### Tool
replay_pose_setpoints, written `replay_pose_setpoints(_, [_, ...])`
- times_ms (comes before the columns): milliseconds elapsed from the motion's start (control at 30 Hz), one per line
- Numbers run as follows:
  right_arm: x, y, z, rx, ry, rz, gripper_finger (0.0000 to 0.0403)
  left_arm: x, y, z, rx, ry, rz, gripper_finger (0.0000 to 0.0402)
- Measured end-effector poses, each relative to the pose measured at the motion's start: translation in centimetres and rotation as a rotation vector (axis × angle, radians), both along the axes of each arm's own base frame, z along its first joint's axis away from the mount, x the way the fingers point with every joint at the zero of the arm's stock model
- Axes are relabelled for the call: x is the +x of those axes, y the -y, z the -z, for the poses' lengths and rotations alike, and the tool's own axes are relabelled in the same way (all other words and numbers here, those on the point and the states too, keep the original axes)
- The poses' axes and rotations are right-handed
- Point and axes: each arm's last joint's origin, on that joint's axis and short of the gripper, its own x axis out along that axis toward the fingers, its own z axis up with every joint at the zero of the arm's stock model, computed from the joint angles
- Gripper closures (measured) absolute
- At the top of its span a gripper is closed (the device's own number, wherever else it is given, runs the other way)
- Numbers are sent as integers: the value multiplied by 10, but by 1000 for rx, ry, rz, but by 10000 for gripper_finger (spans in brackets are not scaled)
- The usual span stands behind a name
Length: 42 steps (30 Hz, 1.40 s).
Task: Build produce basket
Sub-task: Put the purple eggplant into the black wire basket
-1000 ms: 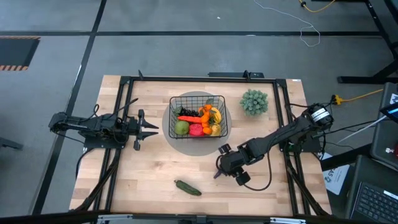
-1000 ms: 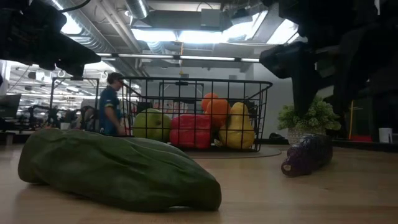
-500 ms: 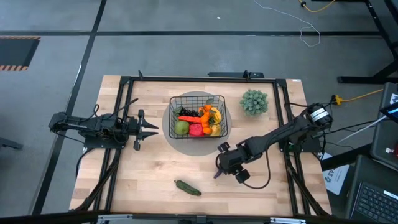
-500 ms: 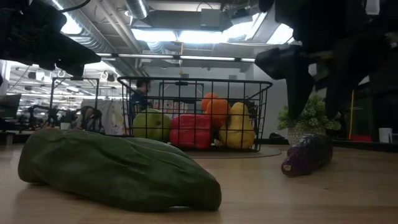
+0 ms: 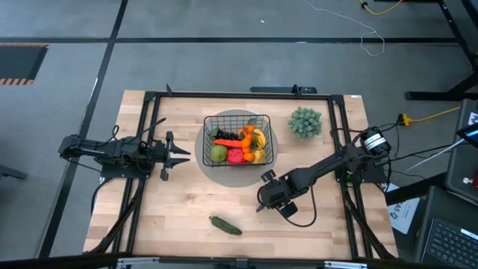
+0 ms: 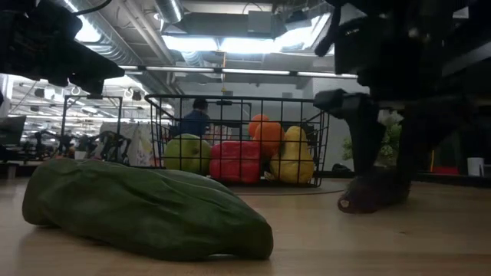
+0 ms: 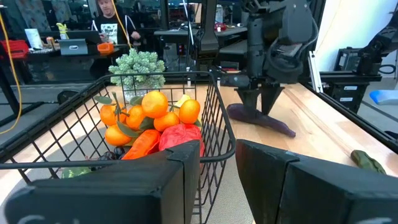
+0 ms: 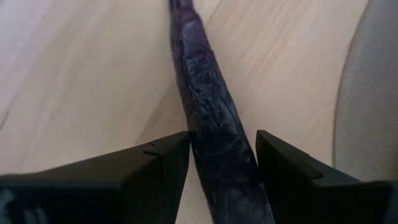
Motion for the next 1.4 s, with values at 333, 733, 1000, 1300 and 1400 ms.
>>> replay_pose_setpoints(333, [1,-1,15,-21,-52,4,232,0,0,0,0,0,0,308])
replay_pose_setpoints(733, [1,-1,15,-2,-56,78,232,0,0,0,0,0,0,308])
replay_pose_setpoints(1000, [1,0,16,11,-59,131,232,0,0,0,0,0,0,308])
replay_pose_setpoints(1300, [1,-1,16,23,-61,177,252,0,0,0,0,0,0,308])
replay_pose_setpoints(1400, [1,-1,16,24,-59,177,284,0,0,0,0,0,0,308])
